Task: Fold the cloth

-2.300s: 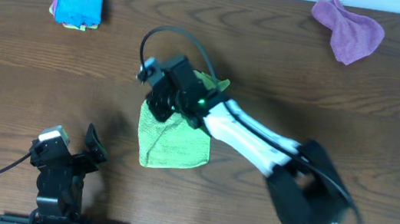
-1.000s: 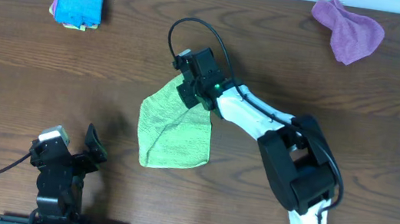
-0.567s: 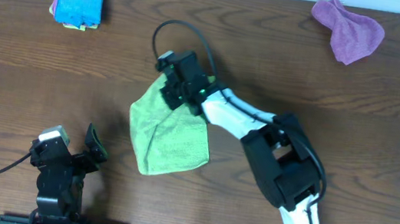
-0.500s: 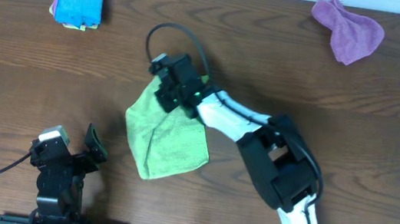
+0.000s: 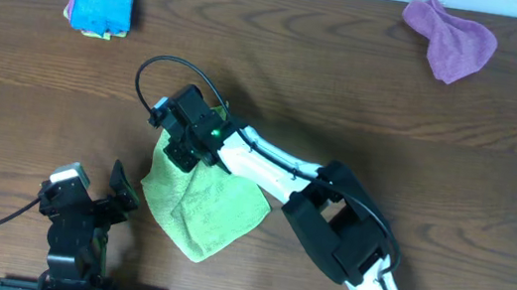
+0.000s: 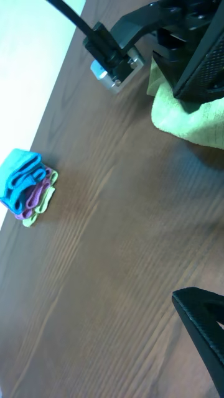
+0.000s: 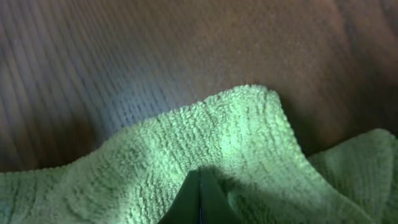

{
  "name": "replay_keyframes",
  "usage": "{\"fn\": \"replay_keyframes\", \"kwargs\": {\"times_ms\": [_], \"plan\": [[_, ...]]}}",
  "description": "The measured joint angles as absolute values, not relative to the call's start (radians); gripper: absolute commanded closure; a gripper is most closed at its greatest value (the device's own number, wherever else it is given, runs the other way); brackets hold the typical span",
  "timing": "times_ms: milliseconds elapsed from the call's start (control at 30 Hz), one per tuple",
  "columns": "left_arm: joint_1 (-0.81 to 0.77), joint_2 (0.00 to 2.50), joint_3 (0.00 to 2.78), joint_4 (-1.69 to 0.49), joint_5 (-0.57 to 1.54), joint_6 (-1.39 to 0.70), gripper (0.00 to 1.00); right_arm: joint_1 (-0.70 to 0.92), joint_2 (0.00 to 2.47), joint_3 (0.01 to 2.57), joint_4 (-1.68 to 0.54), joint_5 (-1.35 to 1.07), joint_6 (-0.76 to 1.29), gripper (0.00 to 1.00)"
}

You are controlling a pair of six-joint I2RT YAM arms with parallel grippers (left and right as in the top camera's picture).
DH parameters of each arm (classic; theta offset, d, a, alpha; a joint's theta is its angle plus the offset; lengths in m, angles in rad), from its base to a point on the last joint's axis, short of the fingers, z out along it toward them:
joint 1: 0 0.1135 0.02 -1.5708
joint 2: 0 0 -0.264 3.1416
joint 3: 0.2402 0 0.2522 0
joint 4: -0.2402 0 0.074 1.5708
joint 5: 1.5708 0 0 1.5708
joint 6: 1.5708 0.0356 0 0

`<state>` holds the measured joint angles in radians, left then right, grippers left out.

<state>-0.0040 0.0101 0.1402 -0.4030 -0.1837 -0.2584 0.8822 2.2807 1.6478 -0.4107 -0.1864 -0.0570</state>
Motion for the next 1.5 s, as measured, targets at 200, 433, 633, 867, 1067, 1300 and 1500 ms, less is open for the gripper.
{"fn": "replay_keyframes", "kwargs": {"times_ms": [200, 433, 633, 867, 1067, 1300, 1500], "plan": [[-0.004, 0.01, 0.14, -0.403, -0.184, -0.258, 0.05, 0.855, 2.226, 1.736, -0.497, -0.093, -0.06, 0.99], [-0.004, 0.01, 0.14, -0.403, -0.184, -0.258, 0.05, 0.777, 2.159, 1.759, -0.633, -0.002, -0.06, 0.99], [-0.004, 0.01, 0.14, -0.403, -0.184, -0.258, 0.05, 0.714, 2.166, 1.758, -0.666, -0.018, -0.06, 0.99], [-0.004, 0.01, 0.14, -0.403, -0.184, -0.258, 0.05, 0.722, 2.217, 1.757, -0.677, -0.075, -0.072, 0.99], [-0.004, 0.01, 0.14, -0.403, -0.184, -0.258, 0.05, 0.728, 2.218, 1.757, -0.732, -0.123, -0.115, 0.99], [-0.004, 0.01, 0.14, -0.403, -0.184, -0.258, 0.05, 0.734, 2.218, 1.754, -0.755, -0.172, -0.167, 0.99], [-0.004, 0.01, 0.14, -0.403, -0.184, -0.258, 0.04, 0.736, 2.218, 1.694, -0.747, -0.184, -0.178, 0.99]]}}
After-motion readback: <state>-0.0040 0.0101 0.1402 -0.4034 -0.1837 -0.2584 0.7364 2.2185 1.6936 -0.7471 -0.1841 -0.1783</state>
